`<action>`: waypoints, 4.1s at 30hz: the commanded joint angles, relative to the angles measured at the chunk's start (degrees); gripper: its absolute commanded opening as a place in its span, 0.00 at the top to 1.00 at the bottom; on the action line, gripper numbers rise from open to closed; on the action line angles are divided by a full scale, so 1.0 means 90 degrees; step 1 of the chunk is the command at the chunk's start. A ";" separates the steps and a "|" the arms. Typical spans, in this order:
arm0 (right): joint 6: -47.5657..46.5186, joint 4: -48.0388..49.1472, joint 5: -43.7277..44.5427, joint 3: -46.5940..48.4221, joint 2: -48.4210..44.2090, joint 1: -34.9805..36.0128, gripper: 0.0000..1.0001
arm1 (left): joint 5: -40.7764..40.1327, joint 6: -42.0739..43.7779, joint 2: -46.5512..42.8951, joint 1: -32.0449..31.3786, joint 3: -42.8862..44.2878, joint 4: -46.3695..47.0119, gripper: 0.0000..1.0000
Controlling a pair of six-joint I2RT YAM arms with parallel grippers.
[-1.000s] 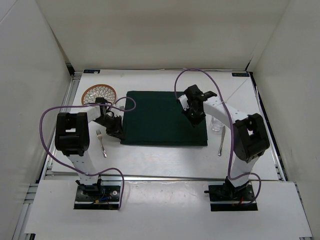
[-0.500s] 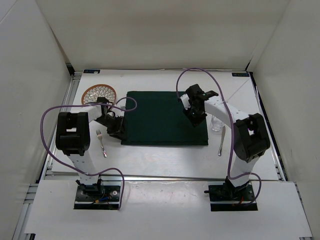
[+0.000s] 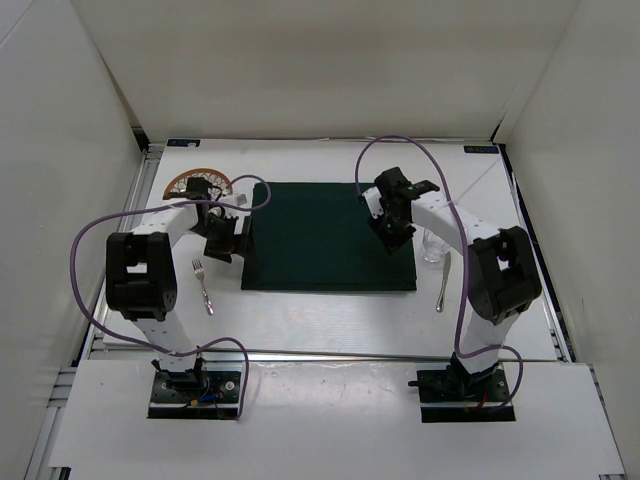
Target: Set the dinner table for one person
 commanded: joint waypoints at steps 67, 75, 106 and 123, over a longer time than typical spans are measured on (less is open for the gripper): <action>-0.0291 -0.0655 -0.1292 0.1765 -0.1366 0.0017 0.30 | -0.0927 -0.2725 0.3667 0.2781 0.4396 0.1396 0.90; -0.0349 -0.0528 -0.1038 0.1405 -0.1426 0.0017 0.32 | 0.1559 -0.2491 0.3336 0.2986 0.3986 0.1679 0.90; -0.0544 0.0068 -0.0638 0.0281 -0.3505 -0.1692 0.00 | 0.2697 -0.2022 0.0053 -0.0155 0.2481 0.1738 0.90; -0.0544 0.0068 -0.0462 0.0008 -0.3769 -0.2112 0.00 | 0.2521 -0.2100 0.3061 -0.1320 0.4913 0.1738 0.90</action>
